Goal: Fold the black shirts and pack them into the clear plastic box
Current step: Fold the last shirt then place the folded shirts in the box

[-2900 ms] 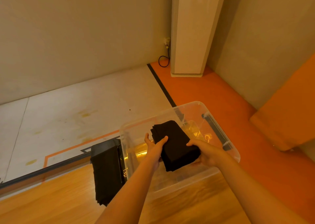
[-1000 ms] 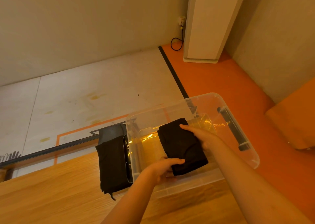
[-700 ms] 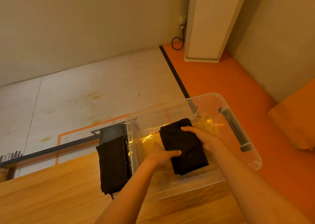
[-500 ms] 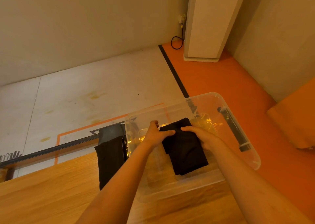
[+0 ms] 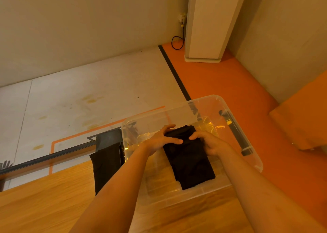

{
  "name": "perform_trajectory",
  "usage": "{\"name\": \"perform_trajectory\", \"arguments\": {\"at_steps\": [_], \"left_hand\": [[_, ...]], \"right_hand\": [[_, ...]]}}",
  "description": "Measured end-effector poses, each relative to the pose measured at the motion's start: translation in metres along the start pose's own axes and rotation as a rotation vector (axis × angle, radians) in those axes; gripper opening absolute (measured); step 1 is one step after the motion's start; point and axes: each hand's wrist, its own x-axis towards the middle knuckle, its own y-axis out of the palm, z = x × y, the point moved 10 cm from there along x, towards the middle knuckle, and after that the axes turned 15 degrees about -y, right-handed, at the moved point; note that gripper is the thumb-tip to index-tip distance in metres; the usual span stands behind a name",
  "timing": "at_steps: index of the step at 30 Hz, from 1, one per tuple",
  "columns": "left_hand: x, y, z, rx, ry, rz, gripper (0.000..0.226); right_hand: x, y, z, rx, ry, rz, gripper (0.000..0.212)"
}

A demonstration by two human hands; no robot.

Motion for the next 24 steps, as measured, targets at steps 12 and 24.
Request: {"name": "perform_trajectory", "arguments": {"at_steps": [12, 24], "left_hand": [[0.002, -0.009, -0.004, 0.323, -0.093, -0.046, 0.080], [-0.001, -0.015, -0.004, -0.126, -0.023, -0.046, 0.062]], "right_hand": [[-0.008, 0.004, 0.006, -0.024, -0.013, 0.019, 0.035], [-0.012, 0.006, 0.009, -0.015, -0.010, 0.024, 0.033]]}}
